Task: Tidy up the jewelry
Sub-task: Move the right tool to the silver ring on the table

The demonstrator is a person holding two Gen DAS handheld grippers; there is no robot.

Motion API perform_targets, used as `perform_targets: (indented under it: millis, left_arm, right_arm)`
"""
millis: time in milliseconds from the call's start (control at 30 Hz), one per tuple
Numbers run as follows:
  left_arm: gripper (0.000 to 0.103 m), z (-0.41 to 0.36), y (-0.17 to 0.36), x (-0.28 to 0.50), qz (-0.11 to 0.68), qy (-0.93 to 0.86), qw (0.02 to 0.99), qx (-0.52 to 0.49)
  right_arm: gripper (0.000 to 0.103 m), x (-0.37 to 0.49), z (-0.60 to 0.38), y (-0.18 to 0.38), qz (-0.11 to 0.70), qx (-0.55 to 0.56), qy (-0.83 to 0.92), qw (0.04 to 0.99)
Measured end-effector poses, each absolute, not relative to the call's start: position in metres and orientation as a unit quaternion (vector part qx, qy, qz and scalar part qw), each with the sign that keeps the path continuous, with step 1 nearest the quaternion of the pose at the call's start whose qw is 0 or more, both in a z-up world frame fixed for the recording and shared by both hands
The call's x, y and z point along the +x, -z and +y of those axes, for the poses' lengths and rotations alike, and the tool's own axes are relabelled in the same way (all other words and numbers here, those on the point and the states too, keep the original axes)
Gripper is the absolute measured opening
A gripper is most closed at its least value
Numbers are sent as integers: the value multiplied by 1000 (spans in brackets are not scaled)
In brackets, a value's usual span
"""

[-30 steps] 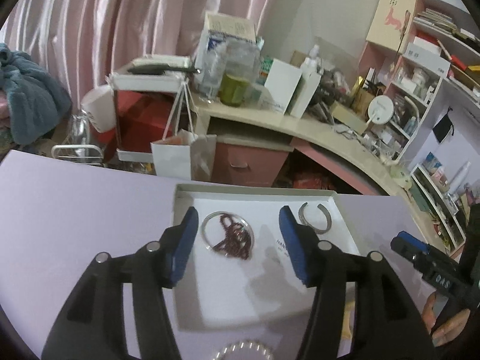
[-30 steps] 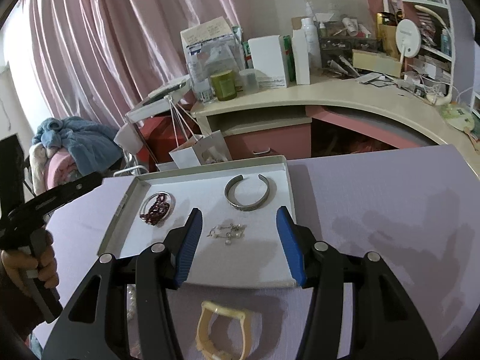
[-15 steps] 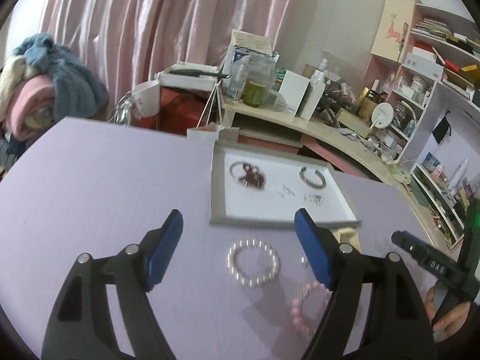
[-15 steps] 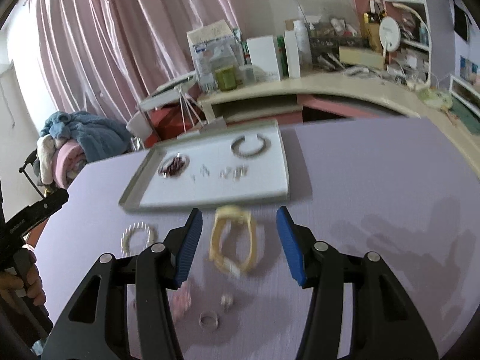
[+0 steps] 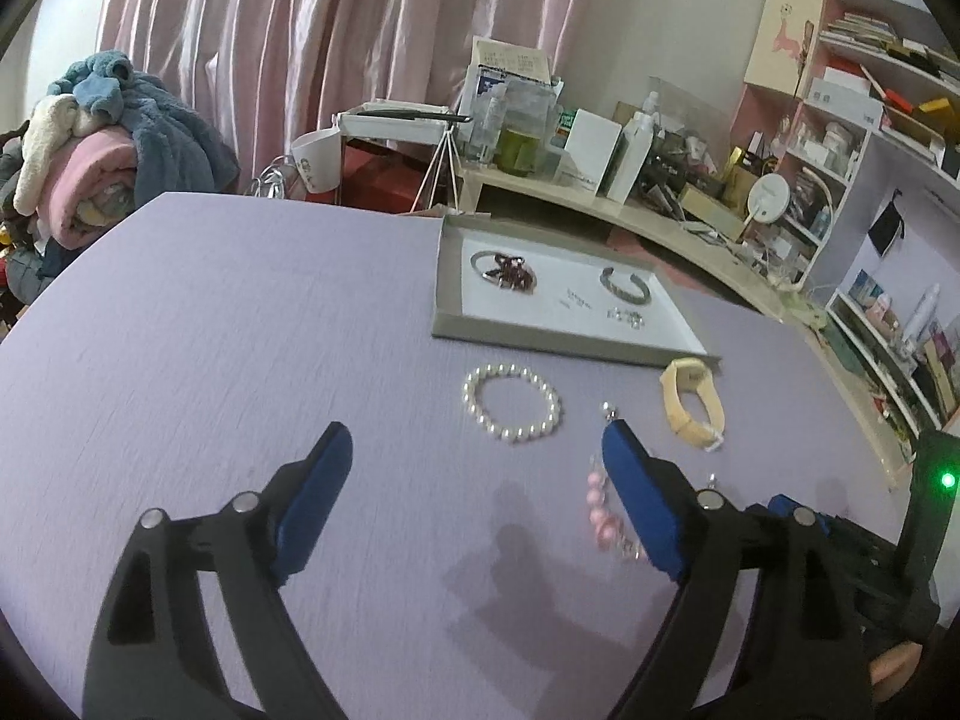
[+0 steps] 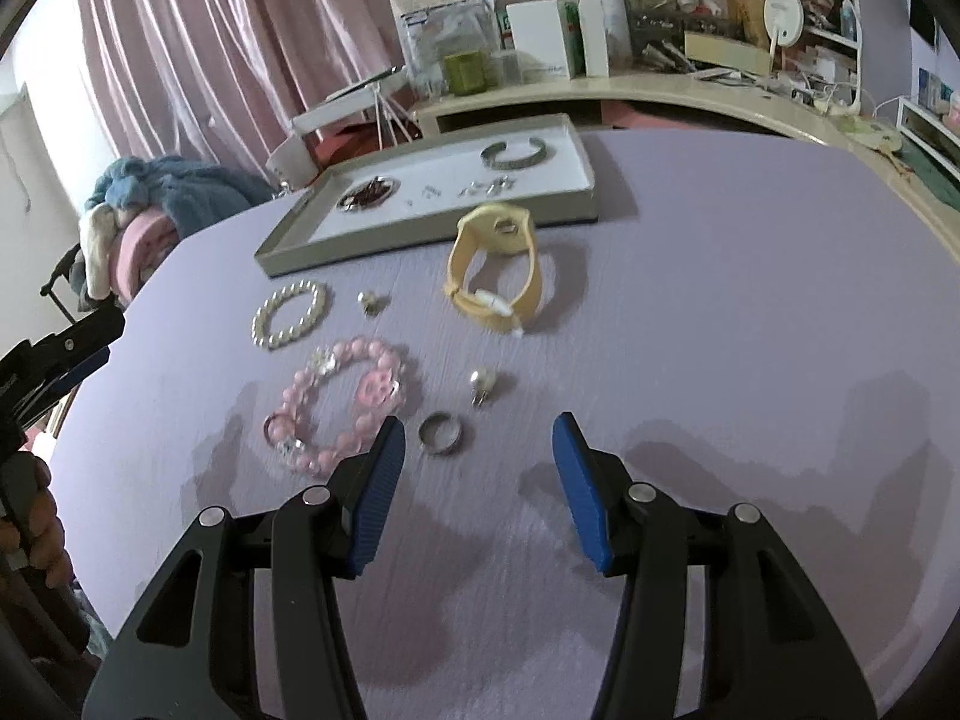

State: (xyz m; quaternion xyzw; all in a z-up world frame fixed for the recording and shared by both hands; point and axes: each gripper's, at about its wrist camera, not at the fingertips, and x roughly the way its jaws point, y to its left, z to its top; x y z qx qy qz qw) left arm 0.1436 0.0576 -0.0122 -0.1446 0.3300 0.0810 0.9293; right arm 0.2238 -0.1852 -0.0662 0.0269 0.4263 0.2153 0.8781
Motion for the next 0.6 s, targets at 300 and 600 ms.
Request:
perform_targets:
  millis: [300, 600]
  left_arm:
    - [91, 53, 13, 129, 332, -85, 929, -140]
    - [91, 55, 15, 120, 334, -93, 928, -140]
  right_arm:
    - [50, 222, -171, 74, 440, 11, -225, 869]
    - [38, 226, -160, 82, 449, -14, -223, 865]
